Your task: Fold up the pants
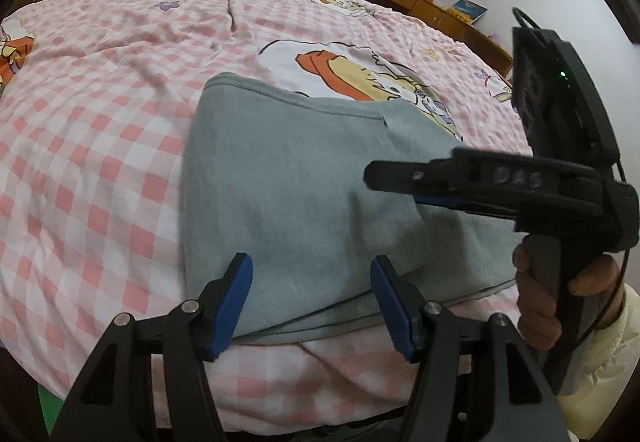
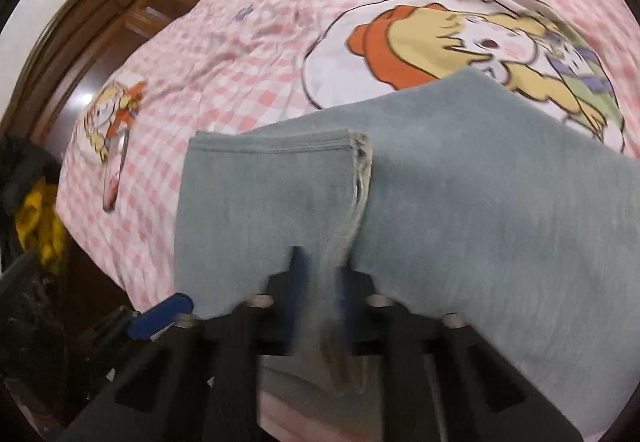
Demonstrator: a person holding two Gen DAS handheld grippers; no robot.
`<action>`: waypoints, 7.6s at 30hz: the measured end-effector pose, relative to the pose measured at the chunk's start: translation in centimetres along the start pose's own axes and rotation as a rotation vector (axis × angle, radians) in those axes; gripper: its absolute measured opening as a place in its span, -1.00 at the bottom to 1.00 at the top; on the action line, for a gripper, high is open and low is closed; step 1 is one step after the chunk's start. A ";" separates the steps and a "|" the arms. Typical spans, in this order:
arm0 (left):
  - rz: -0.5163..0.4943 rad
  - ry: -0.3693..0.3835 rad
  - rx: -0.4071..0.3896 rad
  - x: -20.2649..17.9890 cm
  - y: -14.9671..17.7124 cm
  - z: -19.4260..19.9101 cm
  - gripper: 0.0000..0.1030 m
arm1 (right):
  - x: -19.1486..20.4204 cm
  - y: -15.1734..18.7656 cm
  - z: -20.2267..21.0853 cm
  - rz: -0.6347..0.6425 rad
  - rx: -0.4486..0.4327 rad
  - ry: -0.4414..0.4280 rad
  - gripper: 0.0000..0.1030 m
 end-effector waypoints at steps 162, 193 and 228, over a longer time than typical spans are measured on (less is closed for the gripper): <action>-0.079 0.154 -0.030 -9.3 -4.2 -6.2 -0.74 | -21.9 12.8 18.9 -0.359 -0.328 0.375 -0.42; -0.455 0.156 0.195 -28.7 -3.2 -13.4 0.01 | -24.9 14.8 20.2 -0.435 -0.380 0.282 -0.42; -0.290 0.001 0.077 -16.6 -3.6 -8.5 0.34 | -21.0 5.2 19.2 -0.232 -0.314 0.225 -0.79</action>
Point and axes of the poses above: each gripper's, at about its wrist camera, not at the fingertips, and z roughly against the way its jaws point, x to its left, y to its underside, the point moved 4 cm from there along -z, roughly the way its jaws point, and after that the axes turned 6 degrees about y, right-handed, at the moved point
